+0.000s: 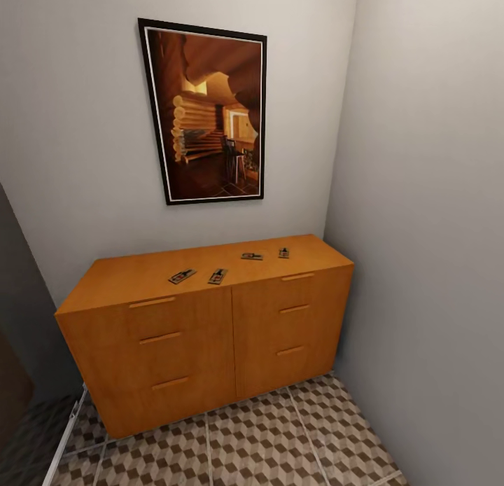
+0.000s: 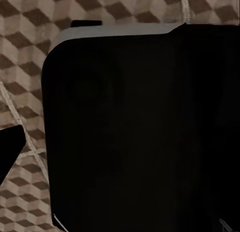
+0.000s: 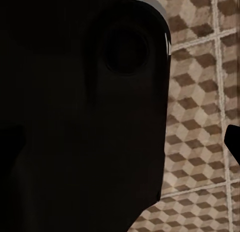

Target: Take the four mousetraps from the cabinet in the bathroom and place them on the bathroom floor. Make sure all four end up on the same floor surface, and ensure that at least two of them are either under or directly next to the same bathroom sink.

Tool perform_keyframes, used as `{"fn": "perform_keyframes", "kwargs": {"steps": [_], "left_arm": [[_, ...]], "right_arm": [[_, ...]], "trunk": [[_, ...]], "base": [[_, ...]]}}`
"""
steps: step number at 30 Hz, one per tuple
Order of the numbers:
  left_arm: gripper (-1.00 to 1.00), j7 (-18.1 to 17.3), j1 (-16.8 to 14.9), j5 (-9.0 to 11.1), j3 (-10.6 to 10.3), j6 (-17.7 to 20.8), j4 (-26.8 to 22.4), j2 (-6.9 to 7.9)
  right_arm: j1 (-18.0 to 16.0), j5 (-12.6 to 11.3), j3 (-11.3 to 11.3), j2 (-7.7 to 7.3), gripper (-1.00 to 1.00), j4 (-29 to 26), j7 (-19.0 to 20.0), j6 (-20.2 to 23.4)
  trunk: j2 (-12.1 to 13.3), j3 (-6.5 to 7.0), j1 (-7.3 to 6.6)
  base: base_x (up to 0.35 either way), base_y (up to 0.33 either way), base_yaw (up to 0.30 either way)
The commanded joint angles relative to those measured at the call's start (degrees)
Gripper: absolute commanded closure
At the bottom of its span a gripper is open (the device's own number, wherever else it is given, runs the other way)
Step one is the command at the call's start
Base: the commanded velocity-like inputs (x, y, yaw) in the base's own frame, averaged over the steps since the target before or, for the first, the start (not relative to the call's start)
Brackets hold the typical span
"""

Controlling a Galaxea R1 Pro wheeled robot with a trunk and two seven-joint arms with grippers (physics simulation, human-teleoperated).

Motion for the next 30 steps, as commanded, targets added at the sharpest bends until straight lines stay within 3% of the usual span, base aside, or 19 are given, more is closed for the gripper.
{"fn": "perform_keyframes", "kwargs": {"steps": [1,10,22,26,30], "left_arm": [[-1.00,0.10,0.00,0.08,0.03,-0.01,-1.08,-0.02],[-1.00,0.22,0.00,0.12,0.02,0.27,-6.90,0.12],[-1.00,3.12,0.00,0.20,0.17,-0.27,-8.24,0.17],[-1.00,3.46,0.00,0.15,0.13,-0.22,-8.45,0.06],[-1.00,3.55,0.00,-0.21,-0.30,0.17,-9.15,-0.62]], "right_arm": [[-0.03,-0.03,-0.10,-0.11,-1.00,-0.09,0.04,-0.13],[-0.03,-0.22,-0.39,-0.44,-1.00,-3.59,0.20,0.45],[-0.03,-0.28,-0.44,-0.57,-1.00,-8.19,0.04,1.73],[-0.03,-0.14,-0.45,-0.58,-1.00,-11.33,0.00,3.59],[-0.03,-0.06,-0.45,-0.65,-1.00,-17.70,-0.03,8.91]], "trunk": [[-0.03,-0.06,0.00],[-0.03,-0.06,0.00],[-0.03,-0.06,0.00],[-0.03,-0.06,0.00],[-0.03,-0.06,0.00]], "base": [[0.000,0.000,0.000],[0.000,0.000,0.000],[0.000,0.000,0.000],[0.000,0.000,0.000],[0.000,0.000,0.000]]}}
